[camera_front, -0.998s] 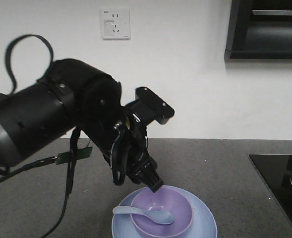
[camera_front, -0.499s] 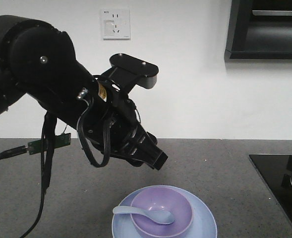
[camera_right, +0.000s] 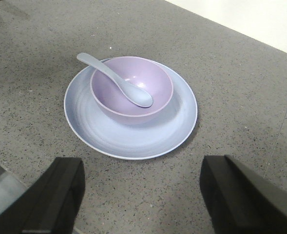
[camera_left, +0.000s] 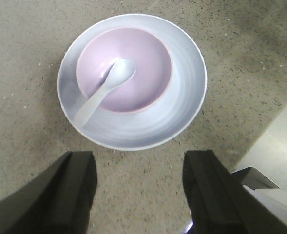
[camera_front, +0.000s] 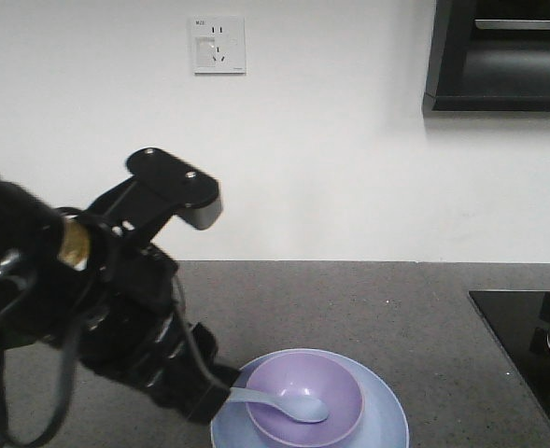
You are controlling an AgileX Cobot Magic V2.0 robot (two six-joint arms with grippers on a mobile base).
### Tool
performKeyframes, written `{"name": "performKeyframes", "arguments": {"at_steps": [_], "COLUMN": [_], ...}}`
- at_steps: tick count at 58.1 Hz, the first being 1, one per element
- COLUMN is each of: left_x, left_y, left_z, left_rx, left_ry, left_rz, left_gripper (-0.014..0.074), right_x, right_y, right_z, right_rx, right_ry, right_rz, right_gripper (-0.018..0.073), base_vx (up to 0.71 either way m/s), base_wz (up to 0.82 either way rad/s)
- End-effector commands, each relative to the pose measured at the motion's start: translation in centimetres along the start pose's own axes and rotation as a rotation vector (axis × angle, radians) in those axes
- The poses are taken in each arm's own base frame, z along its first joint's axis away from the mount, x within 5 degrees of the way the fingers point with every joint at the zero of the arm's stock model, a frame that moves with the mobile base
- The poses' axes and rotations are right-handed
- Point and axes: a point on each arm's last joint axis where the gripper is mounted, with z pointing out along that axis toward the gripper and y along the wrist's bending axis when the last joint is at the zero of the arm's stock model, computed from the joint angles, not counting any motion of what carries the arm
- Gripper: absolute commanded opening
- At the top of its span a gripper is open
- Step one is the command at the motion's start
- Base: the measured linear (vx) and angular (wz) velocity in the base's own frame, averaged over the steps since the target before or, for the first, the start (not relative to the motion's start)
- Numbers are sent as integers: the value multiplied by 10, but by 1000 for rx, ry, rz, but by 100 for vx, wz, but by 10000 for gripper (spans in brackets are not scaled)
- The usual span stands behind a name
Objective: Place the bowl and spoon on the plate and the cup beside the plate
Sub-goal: 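Raise and withdraw the left gripper away from the bowl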
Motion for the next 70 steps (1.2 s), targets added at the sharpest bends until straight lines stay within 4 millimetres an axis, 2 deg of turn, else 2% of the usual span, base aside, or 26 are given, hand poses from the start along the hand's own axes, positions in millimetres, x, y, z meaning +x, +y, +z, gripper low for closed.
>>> {"name": "performKeyframes", "arguments": {"at_steps": [1,20,21,29,39,49,59,70], "left_x": [10,77,97,113,117,114,108,86], "left_y": [-4,-10,-11,-11,-11,-5,18,48], "left_z": [-30,-68,-73,-77,-74,-63,-53,-46], "left_rx": [0,-6,-14,-28,-28,-85,-306,-529], "left_ry": [-138,-198,-202,-195,-186,-157,-20,70], "left_rz": [-22,-18,-11,-5,-5,28,-22,-31], "left_gripper": [489,489,489,489,489,489,489,489], "right_x": [-14,-14,-14,-14,-14,-14,-14,-14], "right_y": [-2,-2,-2,-2,-2,-2,-2,-2], "right_z": [-7,-7,-7,-7,-7,-7,-7,-7], "right_rx": [19,19,19,19,19,19,19,19], "right_ry": [-106,-107,-107,-106,-107,-107,-107,-107], "right_rz": [-14,-14,-14,-14,-14,-14,-14,-14], "right_gripper": [561,561,561,561,561,561,561,561], "base_vx": [0,0,0,0,0,0,0,0], "base_wz": [0,0,0,0,0,0,0,0]}}
